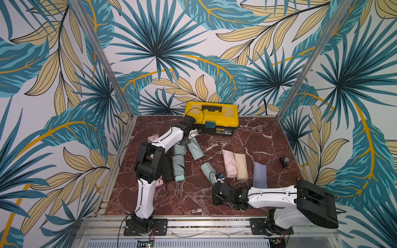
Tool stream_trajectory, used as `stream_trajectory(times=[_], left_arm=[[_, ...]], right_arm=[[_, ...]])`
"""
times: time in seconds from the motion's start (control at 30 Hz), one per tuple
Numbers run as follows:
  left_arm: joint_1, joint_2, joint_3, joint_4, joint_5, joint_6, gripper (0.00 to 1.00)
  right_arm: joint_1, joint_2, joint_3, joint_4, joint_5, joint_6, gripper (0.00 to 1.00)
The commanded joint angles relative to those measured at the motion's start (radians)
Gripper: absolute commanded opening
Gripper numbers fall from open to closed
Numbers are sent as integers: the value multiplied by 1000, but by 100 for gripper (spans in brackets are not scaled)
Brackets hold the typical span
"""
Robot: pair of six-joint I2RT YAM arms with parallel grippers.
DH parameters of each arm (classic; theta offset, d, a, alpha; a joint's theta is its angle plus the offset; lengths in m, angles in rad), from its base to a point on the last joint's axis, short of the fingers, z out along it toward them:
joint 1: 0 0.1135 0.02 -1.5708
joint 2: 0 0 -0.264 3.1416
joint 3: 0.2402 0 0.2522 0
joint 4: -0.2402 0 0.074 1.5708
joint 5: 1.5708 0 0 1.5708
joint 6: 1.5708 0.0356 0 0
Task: Take umbrellas out of sleeves
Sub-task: Place the umbrella sleeve at the center of the board.
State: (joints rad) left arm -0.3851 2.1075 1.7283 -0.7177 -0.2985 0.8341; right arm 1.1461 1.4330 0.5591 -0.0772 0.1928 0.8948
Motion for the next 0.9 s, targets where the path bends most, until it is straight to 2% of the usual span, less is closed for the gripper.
stream_trajectory(times=[0.0,0.07,0.27,0.53,0.6,0.77,0.83,0.87], left_arm=[[8,14,50,38,-9,-2,3],[13,15,55,44,-2,-1,8],[30,10,58,76,17,-13,14],[35,-16,44,98,37,-38,15],[37,-44,32,98,63,-69,15],[35,-201,-71,148,231,-203,18],[34,-283,-131,191,332,-263,19],[35,-331,-167,222,379,-297,21]], right_arm=[[5,38,15,-66,-17,-23,0],[4,46,33,-81,-16,-30,0],[4,80,86,-102,-22,-42,0],[4,93,132,-131,-22,-52,0],[4,85,137,-131,-19,-52,0],[4,57,164,-209,-9,-69,1],[4,47,174,-231,-7,-88,33],[4,36,177,-245,-1,-94,40]])
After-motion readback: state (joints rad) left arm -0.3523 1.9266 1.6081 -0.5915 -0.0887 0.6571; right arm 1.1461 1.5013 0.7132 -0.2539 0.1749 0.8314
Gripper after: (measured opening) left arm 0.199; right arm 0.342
